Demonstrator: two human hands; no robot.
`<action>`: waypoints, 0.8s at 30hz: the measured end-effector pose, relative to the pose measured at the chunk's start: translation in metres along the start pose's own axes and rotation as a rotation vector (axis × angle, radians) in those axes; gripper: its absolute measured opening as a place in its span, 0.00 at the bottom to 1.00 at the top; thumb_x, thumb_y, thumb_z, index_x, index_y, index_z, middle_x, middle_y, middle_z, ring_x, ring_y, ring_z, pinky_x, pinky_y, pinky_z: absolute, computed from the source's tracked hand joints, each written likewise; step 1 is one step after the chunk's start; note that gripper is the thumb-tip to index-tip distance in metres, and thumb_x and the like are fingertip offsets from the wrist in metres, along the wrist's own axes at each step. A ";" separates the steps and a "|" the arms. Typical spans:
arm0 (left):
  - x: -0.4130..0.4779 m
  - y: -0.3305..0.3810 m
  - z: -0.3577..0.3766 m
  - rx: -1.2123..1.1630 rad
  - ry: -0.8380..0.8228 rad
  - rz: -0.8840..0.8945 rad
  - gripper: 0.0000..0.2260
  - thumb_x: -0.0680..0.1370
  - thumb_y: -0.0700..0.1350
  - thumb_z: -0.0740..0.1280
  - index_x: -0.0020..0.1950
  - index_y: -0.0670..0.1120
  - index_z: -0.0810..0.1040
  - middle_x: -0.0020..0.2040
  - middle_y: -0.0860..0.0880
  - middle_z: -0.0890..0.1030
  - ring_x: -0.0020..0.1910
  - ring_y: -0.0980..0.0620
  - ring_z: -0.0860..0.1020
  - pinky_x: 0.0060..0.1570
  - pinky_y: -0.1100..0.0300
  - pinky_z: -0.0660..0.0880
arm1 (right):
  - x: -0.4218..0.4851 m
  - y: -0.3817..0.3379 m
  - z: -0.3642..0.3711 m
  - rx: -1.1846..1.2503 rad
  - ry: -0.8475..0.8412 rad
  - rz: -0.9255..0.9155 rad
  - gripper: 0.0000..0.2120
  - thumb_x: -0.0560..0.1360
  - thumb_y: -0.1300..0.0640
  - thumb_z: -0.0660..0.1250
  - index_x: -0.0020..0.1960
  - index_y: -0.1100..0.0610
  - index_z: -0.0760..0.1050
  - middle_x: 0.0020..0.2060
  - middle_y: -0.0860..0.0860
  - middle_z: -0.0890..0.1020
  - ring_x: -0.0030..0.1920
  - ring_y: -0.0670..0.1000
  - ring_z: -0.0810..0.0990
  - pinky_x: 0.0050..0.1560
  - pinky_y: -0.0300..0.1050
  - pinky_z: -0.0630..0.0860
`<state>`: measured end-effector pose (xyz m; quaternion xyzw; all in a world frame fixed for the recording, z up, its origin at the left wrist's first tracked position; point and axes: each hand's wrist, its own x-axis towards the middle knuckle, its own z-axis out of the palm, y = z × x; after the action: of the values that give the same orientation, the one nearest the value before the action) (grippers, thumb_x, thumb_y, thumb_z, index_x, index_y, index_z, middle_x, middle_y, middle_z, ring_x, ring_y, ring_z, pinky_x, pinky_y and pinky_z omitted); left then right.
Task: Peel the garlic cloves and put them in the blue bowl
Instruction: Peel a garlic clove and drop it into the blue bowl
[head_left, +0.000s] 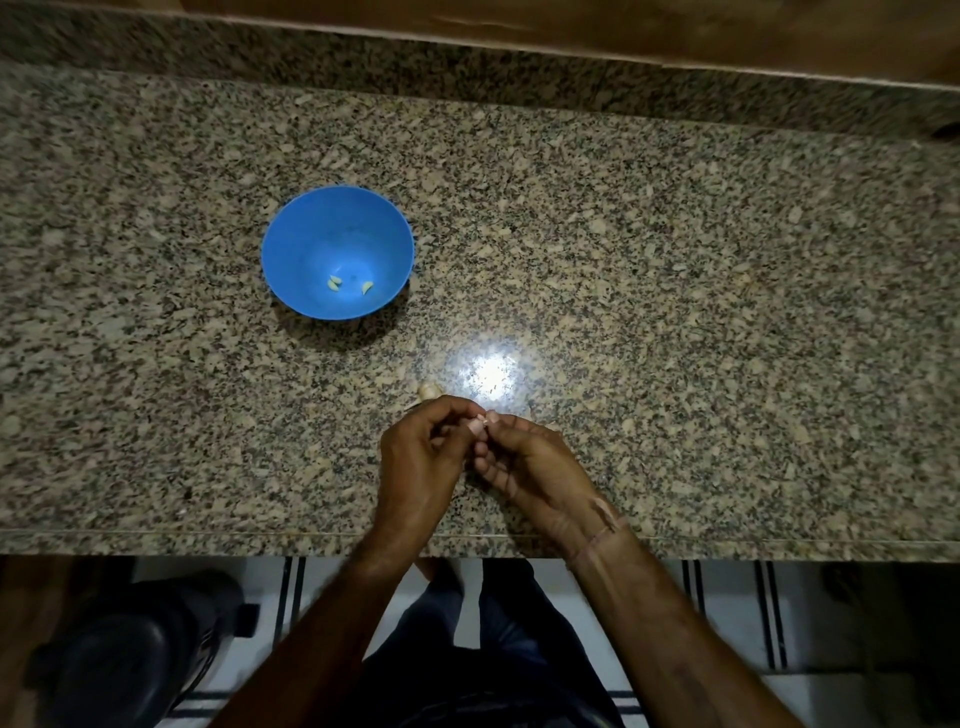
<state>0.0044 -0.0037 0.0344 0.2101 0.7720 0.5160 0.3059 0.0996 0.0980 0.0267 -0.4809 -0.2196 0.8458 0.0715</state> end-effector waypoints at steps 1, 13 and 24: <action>0.000 0.000 0.000 0.010 0.006 -0.006 0.06 0.80 0.40 0.72 0.51 0.50 0.86 0.44 0.55 0.87 0.45 0.57 0.85 0.43 0.62 0.82 | 0.000 0.001 0.000 -0.013 -0.003 -0.035 0.04 0.81 0.66 0.67 0.50 0.61 0.80 0.42 0.56 0.84 0.39 0.49 0.82 0.42 0.40 0.83; 0.004 0.002 -0.004 0.002 -0.028 -0.099 0.04 0.78 0.41 0.74 0.48 0.48 0.88 0.39 0.54 0.87 0.40 0.55 0.86 0.44 0.57 0.83 | -0.008 0.004 -0.005 -0.341 -0.005 -0.479 0.05 0.80 0.70 0.68 0.54 0.73 0.79 0.44 0.61 0.85 0.44 0.53 0.85 0.51 0.48 0.84; 0.004 0.004 -0.009 -0.240 -0.087 -0.265 0.05 0.79 0.38 0.73 0.46 0.44 0.88 0.36 0.39 0.85 0.33 0.47 0.79 0.38 0.50 0.77 | -0.006 0.010 -0.005 -0.435 0.037 -0.534 0.03 0.80 0.68 0.69 0.52 0.67 0.81 0.44 0.64 0.86 0.43 0.57 0.85 0.51 0.57 0.84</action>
<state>-0.0043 -0.0056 0.0395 0.0907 0.7117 0.5503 0.4270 0.1082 0.0892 0.0248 -0.4259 -0.5114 0.7218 0.1902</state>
